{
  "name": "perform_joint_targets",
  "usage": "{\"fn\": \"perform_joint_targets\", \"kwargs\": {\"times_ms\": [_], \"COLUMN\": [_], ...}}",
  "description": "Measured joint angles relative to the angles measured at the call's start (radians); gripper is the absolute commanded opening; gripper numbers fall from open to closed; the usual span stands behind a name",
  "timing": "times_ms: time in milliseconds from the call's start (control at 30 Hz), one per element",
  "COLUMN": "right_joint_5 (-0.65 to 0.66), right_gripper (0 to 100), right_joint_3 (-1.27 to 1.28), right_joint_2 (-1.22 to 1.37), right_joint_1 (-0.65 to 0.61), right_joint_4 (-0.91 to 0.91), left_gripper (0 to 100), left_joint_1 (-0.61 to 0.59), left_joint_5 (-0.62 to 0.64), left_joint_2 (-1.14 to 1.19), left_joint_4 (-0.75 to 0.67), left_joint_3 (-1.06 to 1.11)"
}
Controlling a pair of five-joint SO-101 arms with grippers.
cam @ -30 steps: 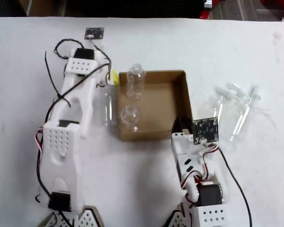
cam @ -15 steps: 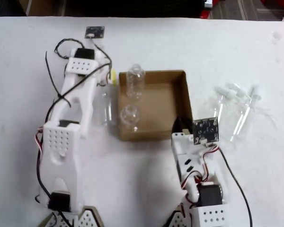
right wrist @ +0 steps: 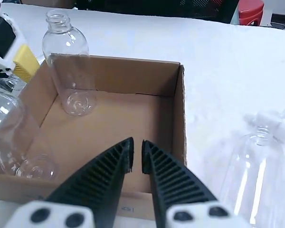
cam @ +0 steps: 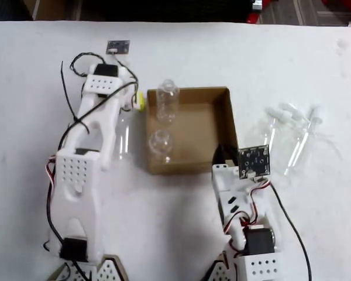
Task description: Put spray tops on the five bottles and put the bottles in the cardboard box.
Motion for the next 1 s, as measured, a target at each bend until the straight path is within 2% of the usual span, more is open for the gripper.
{"fn": "perform_joint_targets", "kwargs": {"times_ms": [100, 233, 467, 1000], "right_joint_5": [0.000, 0.000, 0.000, 0.000], "right_gripper": [2.2, 2.2, 2.2, 2.2], "right_joint_3": [0.000, 0.000, 0.000, 0.000], "right_joint_2": [0.000, 0.000, 0.000, 0.000], "right_joint_1": [0.000, 0.000, 0.000, 0.000], "right_joint_4": [0.000, 0.000, 0.000, 0.000], "left_gripper": [2, 6, 6, 2], "left_joint_1": [0.002, 0.003, 0.003, 0.011], "left_joint_5": [0.000, 0.002, 0.002, 0.002], "left_joint_2": [0.000, 0.000, -0.052, -0.445], "left_joint_4": [0.000, 0.002, 0.069, 0.272], "left_joint_3": [0.000, 0.000, 0.000, 0.000]}}
